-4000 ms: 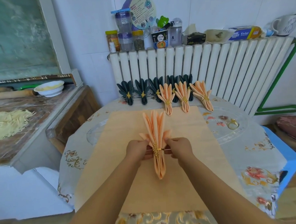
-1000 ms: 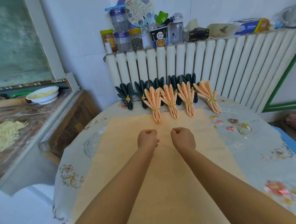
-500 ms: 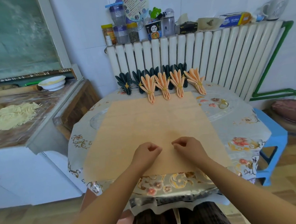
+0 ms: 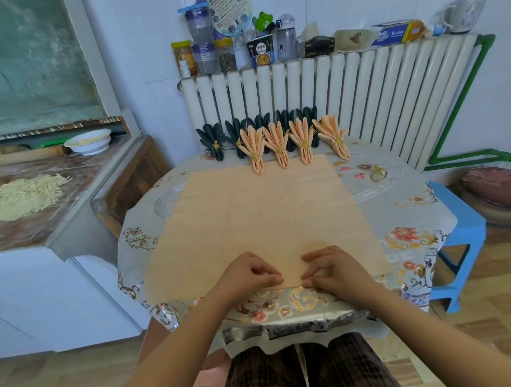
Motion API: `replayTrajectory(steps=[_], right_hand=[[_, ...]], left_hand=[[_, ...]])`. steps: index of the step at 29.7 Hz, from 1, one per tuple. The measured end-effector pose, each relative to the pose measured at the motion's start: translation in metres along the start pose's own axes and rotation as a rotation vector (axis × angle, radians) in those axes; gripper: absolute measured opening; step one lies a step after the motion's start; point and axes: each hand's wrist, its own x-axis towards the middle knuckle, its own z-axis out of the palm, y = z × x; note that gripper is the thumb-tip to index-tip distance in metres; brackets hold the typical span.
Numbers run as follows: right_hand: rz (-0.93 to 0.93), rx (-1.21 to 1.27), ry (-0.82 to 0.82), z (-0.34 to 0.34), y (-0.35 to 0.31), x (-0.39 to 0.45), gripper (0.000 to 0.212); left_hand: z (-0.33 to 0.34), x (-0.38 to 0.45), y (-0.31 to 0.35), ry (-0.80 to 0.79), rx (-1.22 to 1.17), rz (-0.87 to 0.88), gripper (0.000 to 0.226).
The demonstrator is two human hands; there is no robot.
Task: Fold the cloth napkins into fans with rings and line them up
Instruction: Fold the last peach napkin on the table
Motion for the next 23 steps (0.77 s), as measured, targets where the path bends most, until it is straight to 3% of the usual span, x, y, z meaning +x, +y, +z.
replayTrajectory(steps=[6, 10, 14, 19, 23], right_hand=[[-0.002, -0.02, 0.119, 0.007, -0.005, 0.0, 0.02], [0.044, -0.09, 0.165, 0.004, -0.012, 0.005, 0.015], [0.087, -0.123, 0.179, -0.011, -0.018, 0.01, 0.014], [0.123, -0.258, 0.102, -0.038, -0.019, 0.009, 0.011], [0.085, -0.27, -0.085, -0.057, -0.026, -0.002, 0.01]], left_hand=[[-0.001, 0.001, 0.0, -0.059, 0.052, 0.002, 0.027], [-0.005, 0.005, -0.003, -0.039, 0.016, 0.027, 0.007], [-0.024, 0.005, -0.004, 0.018, 0.07, -0.078, 0.013], [-0.065, -0.003, 0.002, -0.171, 0.169, -0.04, 0.052], [-0.073, -0.011, 0.015, -0.37, 0.273, -0.05, 0.036]])
